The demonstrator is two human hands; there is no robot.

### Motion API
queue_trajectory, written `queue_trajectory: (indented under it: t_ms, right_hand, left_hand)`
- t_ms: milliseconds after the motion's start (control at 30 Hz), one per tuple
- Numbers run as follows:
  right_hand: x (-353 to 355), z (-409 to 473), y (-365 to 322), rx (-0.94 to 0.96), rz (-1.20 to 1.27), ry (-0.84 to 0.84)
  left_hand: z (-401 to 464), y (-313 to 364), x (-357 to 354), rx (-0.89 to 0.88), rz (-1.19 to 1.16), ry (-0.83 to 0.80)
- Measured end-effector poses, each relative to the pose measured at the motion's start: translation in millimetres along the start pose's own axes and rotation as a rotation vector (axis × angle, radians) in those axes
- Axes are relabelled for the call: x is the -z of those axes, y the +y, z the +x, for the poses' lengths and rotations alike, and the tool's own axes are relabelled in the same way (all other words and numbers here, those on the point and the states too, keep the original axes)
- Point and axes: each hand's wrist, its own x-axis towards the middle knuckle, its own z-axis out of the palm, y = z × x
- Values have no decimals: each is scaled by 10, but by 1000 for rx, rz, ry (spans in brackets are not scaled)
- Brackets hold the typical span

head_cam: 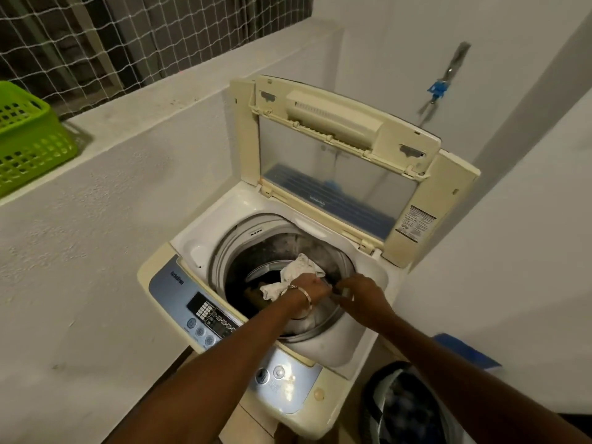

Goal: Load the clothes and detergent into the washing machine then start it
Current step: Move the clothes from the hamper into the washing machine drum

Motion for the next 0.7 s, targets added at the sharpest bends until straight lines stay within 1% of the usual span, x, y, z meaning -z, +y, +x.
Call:
queue_trajectory:
  t_ms: [67,200,300,500,600,700]
  right_hand:
    - [102,-128,81,-67,76,65]
    - [271,-484,302,-239,129,36]
    - [381,-772,494,-308,131,39]
    - [454,-1298,998,-494,111,-58]
    - [419,-1625,1318,-519,114,-79]
    - [372,-1968,1658,-549,169,-73]
  left_hand:
    - [-22,134,-80,-65,104,-19]
    - [-71,344,-353,-124,171,-54]
    - [-158,490,-603,-145,116,-106]
    - [-377,656,-1244,-190,119,-193]
    - [-478,673,-1682,-211,106,-220]
    - [-596,629,-2136,-199,83,-220]
